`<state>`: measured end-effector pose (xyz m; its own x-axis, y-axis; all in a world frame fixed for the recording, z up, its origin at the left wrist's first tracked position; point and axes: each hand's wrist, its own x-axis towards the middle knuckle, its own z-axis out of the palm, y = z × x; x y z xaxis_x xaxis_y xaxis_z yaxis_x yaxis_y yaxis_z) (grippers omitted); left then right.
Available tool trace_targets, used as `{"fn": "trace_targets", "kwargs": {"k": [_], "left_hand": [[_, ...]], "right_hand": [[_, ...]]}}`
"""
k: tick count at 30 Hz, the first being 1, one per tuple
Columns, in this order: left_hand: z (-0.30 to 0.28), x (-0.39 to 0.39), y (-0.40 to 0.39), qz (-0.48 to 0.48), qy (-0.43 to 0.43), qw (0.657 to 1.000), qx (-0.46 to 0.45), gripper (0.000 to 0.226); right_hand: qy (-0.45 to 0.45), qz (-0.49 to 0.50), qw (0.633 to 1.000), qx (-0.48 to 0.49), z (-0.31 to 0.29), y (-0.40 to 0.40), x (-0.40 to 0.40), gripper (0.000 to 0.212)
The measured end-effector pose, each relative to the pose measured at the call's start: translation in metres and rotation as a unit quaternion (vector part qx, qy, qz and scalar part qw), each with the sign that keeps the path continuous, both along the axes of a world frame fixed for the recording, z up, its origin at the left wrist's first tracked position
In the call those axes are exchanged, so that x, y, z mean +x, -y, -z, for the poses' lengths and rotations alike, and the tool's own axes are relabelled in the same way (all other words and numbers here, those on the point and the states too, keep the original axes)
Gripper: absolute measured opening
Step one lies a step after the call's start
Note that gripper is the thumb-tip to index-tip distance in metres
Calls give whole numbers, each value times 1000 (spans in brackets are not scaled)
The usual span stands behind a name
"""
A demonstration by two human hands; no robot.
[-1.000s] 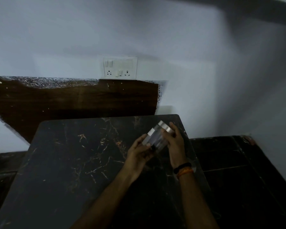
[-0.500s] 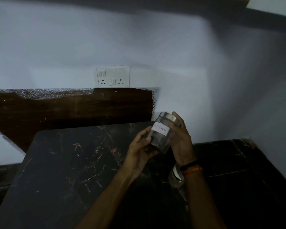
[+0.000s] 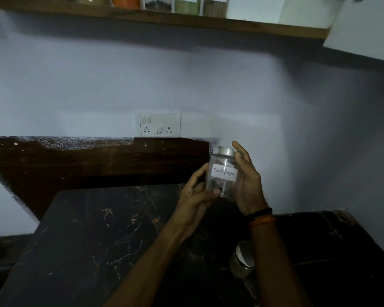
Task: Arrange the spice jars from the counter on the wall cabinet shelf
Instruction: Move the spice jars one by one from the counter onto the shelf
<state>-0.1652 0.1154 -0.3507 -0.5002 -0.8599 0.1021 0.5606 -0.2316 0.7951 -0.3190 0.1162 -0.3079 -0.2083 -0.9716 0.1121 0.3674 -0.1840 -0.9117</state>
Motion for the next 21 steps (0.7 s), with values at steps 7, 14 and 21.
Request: {"fn": "trace_targets", "kwargs": {"k": [7, 14, 21], "left_hand": [[-30, -16, 17, -1, -47, 999, -20, 79], [-88, -29, 43, -10, -29, 996, -79, 81], [-172, -43, 81, -15, -33, 985, -167, 77]], "right_hand": [[-21, 6, 999, -48, -42, 15, -6, 49], [-49, 13, 993, -105, -106, 31, -18, 53], [-61, 20, 980, -186, -195, 57, -31, 51]]}}
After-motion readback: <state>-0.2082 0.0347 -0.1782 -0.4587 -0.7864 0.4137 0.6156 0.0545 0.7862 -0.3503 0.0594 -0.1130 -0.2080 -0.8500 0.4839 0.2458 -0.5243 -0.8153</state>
